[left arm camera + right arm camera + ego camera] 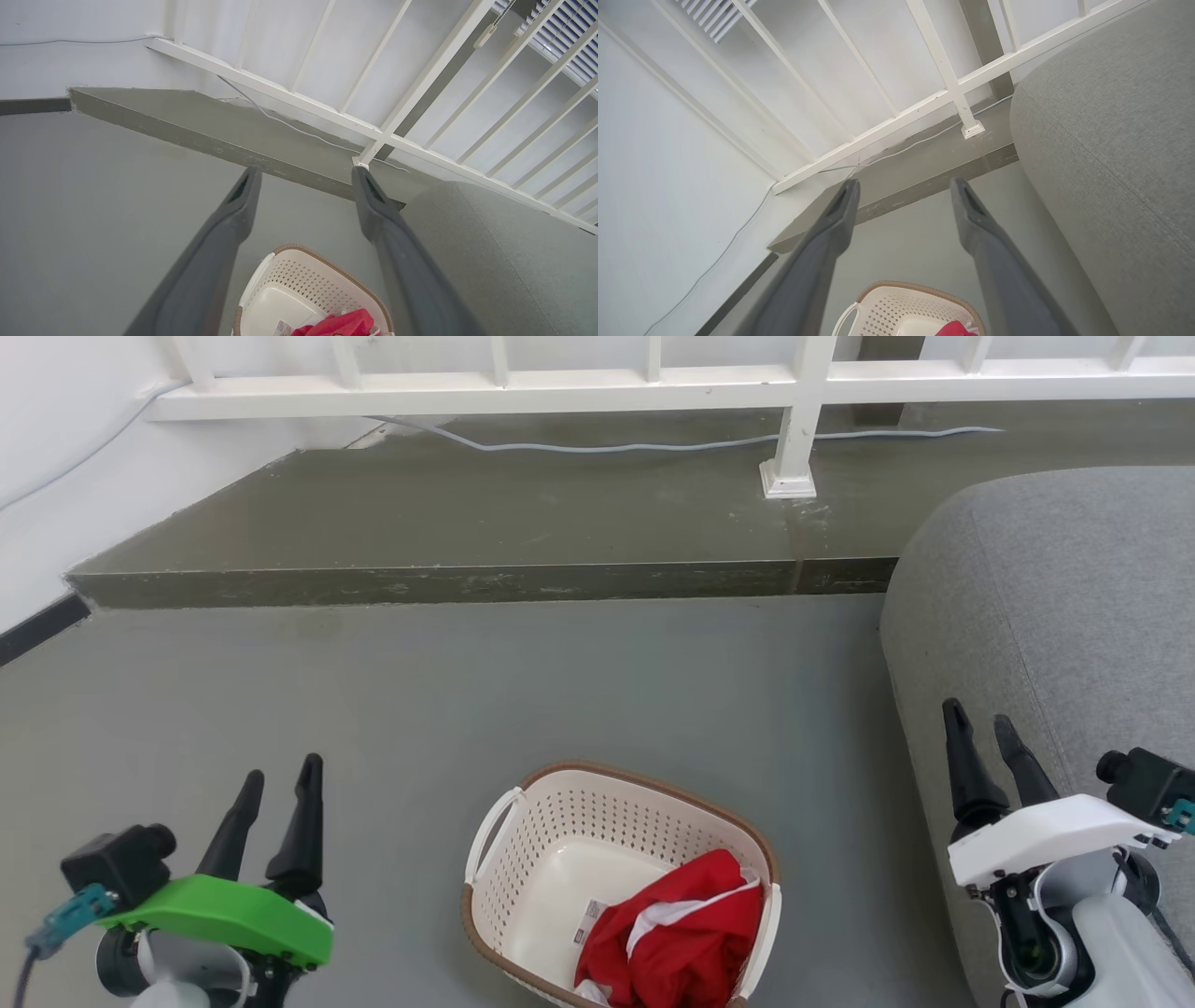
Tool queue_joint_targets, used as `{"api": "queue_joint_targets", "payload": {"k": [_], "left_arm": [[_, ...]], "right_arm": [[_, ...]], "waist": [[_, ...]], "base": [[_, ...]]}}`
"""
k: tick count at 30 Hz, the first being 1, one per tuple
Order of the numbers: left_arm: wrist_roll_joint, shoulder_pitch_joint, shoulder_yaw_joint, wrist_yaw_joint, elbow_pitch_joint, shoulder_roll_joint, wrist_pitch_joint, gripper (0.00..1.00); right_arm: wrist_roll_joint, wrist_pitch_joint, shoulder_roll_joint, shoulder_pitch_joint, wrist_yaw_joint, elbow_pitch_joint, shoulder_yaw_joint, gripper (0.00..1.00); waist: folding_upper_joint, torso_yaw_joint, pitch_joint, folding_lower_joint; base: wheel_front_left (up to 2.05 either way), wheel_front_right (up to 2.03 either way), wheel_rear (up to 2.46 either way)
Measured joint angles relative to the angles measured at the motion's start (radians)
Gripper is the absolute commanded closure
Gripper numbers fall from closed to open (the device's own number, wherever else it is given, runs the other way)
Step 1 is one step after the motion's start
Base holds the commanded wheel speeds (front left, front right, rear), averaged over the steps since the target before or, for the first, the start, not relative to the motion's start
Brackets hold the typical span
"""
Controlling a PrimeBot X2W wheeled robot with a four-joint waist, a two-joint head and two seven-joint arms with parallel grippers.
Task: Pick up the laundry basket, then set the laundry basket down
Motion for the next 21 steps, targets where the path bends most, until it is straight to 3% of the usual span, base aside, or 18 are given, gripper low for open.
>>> {"api": "queue_joint_targets", "payload": {"k": [21], "left_arm": [[0.262,0.000,-0.091,0.063,-0.021,0.023,-0.070,0.00]], "right_arm": [[-0.294,-0.075,0.023,0.007,-0.058,0.002,0.058,0.00]], "waist": [[0.0000,-0.002,0.010,0.0000]], "base": [[0.00,0.00,0.00]]}}
